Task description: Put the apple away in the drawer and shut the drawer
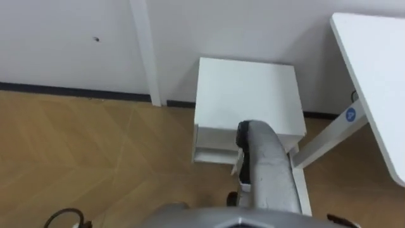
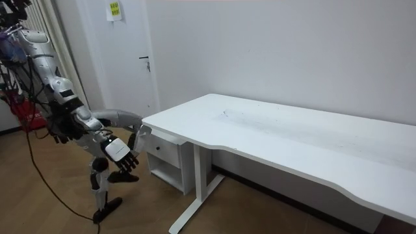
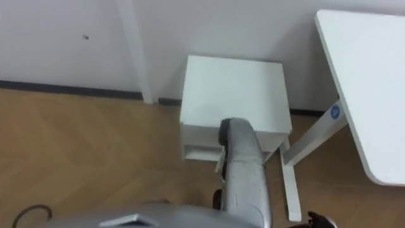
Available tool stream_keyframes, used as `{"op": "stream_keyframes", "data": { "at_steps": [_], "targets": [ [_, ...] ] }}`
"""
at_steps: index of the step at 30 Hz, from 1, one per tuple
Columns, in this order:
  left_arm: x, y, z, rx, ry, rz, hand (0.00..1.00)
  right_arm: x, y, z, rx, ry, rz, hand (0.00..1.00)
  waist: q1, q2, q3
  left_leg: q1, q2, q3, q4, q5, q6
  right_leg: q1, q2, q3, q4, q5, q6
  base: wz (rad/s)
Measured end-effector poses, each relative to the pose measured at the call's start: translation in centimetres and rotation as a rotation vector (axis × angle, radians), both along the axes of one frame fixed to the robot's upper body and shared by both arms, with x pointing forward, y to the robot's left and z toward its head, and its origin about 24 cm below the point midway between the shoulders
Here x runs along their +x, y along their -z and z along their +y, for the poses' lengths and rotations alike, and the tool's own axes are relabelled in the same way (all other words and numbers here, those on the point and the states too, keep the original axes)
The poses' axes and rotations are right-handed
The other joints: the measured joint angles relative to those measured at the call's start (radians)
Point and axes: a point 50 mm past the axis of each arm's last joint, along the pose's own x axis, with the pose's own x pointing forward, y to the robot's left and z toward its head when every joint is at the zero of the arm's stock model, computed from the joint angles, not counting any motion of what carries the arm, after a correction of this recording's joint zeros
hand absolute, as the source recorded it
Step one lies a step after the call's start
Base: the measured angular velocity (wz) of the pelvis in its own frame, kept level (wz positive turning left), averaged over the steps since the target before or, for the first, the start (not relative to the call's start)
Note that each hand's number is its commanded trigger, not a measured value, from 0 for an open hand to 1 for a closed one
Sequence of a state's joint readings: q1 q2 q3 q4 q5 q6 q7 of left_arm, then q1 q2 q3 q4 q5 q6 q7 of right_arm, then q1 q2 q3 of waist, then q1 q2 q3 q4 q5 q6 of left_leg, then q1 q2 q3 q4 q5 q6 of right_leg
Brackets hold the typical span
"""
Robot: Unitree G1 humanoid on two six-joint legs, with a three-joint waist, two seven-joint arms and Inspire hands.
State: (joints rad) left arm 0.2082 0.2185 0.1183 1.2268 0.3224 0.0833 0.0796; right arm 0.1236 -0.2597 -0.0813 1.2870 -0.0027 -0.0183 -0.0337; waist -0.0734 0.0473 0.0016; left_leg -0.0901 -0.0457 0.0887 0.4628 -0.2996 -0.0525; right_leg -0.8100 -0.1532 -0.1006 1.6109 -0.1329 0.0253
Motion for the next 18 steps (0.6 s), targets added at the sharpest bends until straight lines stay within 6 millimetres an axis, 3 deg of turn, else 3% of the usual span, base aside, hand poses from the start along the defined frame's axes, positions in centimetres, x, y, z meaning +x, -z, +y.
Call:
{"op": "stream_keyframes", "data": {
  "at_steps": [1,2,3,4,5,6,7,8,9,11,14,15,18],
  "targets": [
    [0.2,-0.1,0.3,0.010,0.002,-0.008,0.00,0.0,0.0,0.1,0.003,0.004,-0.001,0.00,-0.007,-0.015,-0.0012,-0.017,0.000,-0.012,0.042,-0.013,0.003,0.059,-0.024,0.005,-0.091,-0.001,0.008,0.44],
    [2.2,-0.6,1.4,0.042,0.041,-0.077,0.00,-0.4,0.0,0.0,0.003,0.026,0.015,0.00,0.002,-0.004,0.0032,-0.088,0.069,-0.082,0.204,-0.083,0.113,0.146,-0.021,0.026,-0.250,-0.011,0.040,0.45],
    [2.7,-0.9,1.8,0.066,0.055,-0.115,0.00,-0.2,0.1,0.1,0.007,0.037,0.026,0.00,0.032,-0.022,0.0167,-0.117,0.058,-0.053,0.266,-0.160,0.151,0.246,-0.023,0.069,-0.414,-0.021,0.063,0.09],
    [2.1,-1.0,2.0,0.078,0.049,-0.101,0.00,-0.3,0.1,0.2,0.010,0.036,0.030,0.00,0.049,-0.037,0.0139,-0.099,0.048,-0.038,0.263,-0.169,0.142,0.316,-0.025,0.068,-0.516,-0.023,0.065,-0.29],
    [1.2,-0.8,1.6,0.073,0.031,-0.085,0.00,-0.5,0.1,0.2,0.009,0.036,0.029,0.00,0.050,-0.051,0.0185,-0.058,0.043,-0.033,0.226,-0.172,0.127,0.469,-0.019,0.029,-0.718,-0.029,0.072,-0.26],
    [1.3,-0.8,1.4,0.068,0.031,-0.092,0.00,-0.6,0.2,0.4,0.014,0.035,0.035,0.00,0.057,-0.056,0.0109,-0.021,0.030,-0.022,0.158,-0.145,0.101,0.575,-0.011,0.004,-0.870,-0.049,0.086,-0.14],
    [1.4,-0.7,1.3,0.066,0.031,-0.100,0.00,-0.5,0.2,0.4,0.015,0.032,0.034,0.00,0.063,-0.068,0.0097,-0.006,0.029,-0.009,0.117,-0.126,0.103,0.611,0.002,0.003,-0.941,-0.054,0.085,-0.26],
    [1.6,-0.7,1.2,0.063,0.033,-0.114,0.00,-0.1,0.2,0.4,0.015,0.031,0.021,0.00,0.075,-0.066,0.0047,0.017,0.026,-0.005,0.044,-0.091,0.107,0.671,0.031,-0.003,-1.077,-0.047,0.074,-0.45],
    [2.0,-0.8,1.4,0.077,0.026,-0.128,0.00,0.5,0.3,0.7,0.021,0.031,0.002,0.00,0.082,-0.086,-0.0044,0.032,0.025,0.003,-0.018,-0.059,0.096,0.717,0.039,-0.012,-1.193,-0.041,0.061,-0.46],
    [2.2,-1.0,1.7,0.103,0.006,-0.144,0.00,1.7,0.3,1.0,0.029,0.025,-0.036,0.00,0.083,-0.104,-0.0005,0.052,0.025,0.006,-0.070,-0.019,0.108,0.773,0.057,-0.020,-1.315,-0.033,0.052,-0.28],
    [2.8,-0.9,1.4,0.092,0.000,-0.169,0.00,2.9,0.1,1.0,0.033,0.041,-0.094,0.00,0.078,-0.100,-0.0007,0.112,0.045,0.005,-0.127,-0.013,0.116,0.846,0.091,-0.026,-1.405,-0.028,0.048,-0.14],
    [3.1,-0.8,1.1,0.084,0.003,-0.186,0.00,3.3,0.0,1.0,0.037,0.045,-0.108,0.00,0.078,-0.091,0.0020,0.137,0.055,0.006,-0.151,-0.010,0.113,0.863,0.104,-0.028,-1.417,-0.028,0.043,-0.07],
    [4.2,-0.6,0.4,0.067,0.005,-0.213,0.00,3.7,0.1,1.2,0.049,0.034,-0.120,0.00,0.075,-0.093,-0.0012,0.166,0.067,0.003,-0.196,0.008,0.091,0.876,0.119,-0.038,-1.426,-0.026,0.034,0.02]
  ]
}}
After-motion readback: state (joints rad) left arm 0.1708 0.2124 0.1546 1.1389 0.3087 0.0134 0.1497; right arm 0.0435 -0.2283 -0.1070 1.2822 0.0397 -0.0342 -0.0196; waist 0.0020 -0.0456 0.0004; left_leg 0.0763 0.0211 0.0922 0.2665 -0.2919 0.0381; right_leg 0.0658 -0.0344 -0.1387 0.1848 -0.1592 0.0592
